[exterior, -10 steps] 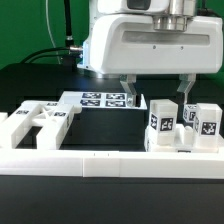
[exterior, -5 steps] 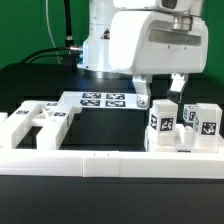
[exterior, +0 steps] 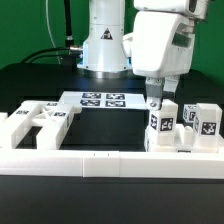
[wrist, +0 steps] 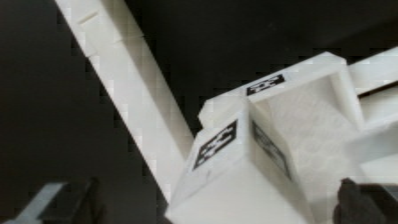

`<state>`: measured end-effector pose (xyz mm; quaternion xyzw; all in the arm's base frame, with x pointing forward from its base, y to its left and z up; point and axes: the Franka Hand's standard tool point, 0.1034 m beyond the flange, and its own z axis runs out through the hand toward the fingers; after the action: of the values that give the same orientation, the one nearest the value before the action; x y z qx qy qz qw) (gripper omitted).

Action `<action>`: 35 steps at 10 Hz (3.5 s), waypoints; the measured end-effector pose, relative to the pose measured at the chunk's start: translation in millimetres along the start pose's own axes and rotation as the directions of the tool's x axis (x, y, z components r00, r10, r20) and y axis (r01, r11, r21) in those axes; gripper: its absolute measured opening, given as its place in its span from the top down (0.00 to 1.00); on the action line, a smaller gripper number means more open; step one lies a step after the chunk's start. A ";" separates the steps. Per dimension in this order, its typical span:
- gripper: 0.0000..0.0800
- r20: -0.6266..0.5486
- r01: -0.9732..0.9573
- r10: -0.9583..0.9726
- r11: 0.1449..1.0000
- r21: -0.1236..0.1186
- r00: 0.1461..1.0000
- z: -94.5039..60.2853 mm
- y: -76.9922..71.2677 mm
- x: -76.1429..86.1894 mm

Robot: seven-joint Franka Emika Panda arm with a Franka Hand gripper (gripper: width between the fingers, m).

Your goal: Assemble chair

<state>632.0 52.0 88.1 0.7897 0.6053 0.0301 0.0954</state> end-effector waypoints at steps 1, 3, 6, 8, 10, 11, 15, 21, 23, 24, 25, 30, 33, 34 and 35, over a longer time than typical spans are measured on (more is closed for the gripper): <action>0.19 0.011 0.089 -0.089 0.996 -0.001 0.996 1.0 0.1 2.8; 0.19 0.035 0.261 -0.261 0.965 -0.002 0.965 2.0 5.0 5.0; 0.19 0.056 0.363 -0.363 0.932 0.001 0.930 4.5 4.2 2.2; 0.52 0.056 0.358 -0.358 0.934 0.003 0.932 5.2 3.5 1.3; 0.64 0.057 0.357 -0.357 0.934 0.003 0.932 5.2 3.7 0.7; 0.64 0.057 0.356 -0.356 0.934 0.003 0.933 5.2 3.8 0.6; 0.64 0.067 0.042 -0.043 0.999 0.011 0.997 5.5 2.7 3.6; 0.64 0.082 -0.378 0.376 0.926 0.011 0.923 5.9 6.2 3.4; 0.64 0.077 -0.597 0.595 0.802 0.005 0.800 6.1 4.6 5.3; 0.64 0.083 -0.693 0.690 0.721 0.010 0.719 6.3 4.0 4.2; 0.64 0.079 -0.758 0.755 0.653 0.007 0.651 6.1 4.3 5.3; 0.64 0.059 -0.944 0.942 0.330 -0.006 0.329 5.0 6.5 8.7; 0.64 0.083 -1.000 0.997 -0.006 0.029 -0.003 8.9 4.2 6.2; 0.64 0.088 -0.995 0.992 -0.099 0.028 -0.096 9.0 4.2 6.6; 0.64 0.098 -0.973 0.970 -0.228 0.029 -0.224 8.9 4.1 7.2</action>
Offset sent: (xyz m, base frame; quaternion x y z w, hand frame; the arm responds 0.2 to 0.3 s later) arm 0.0108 0.0102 -0.0021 -0.0068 -0.0080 -0.2340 0.9722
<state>639.3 56.8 79.7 0.9689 -0.2421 0.0494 0.0098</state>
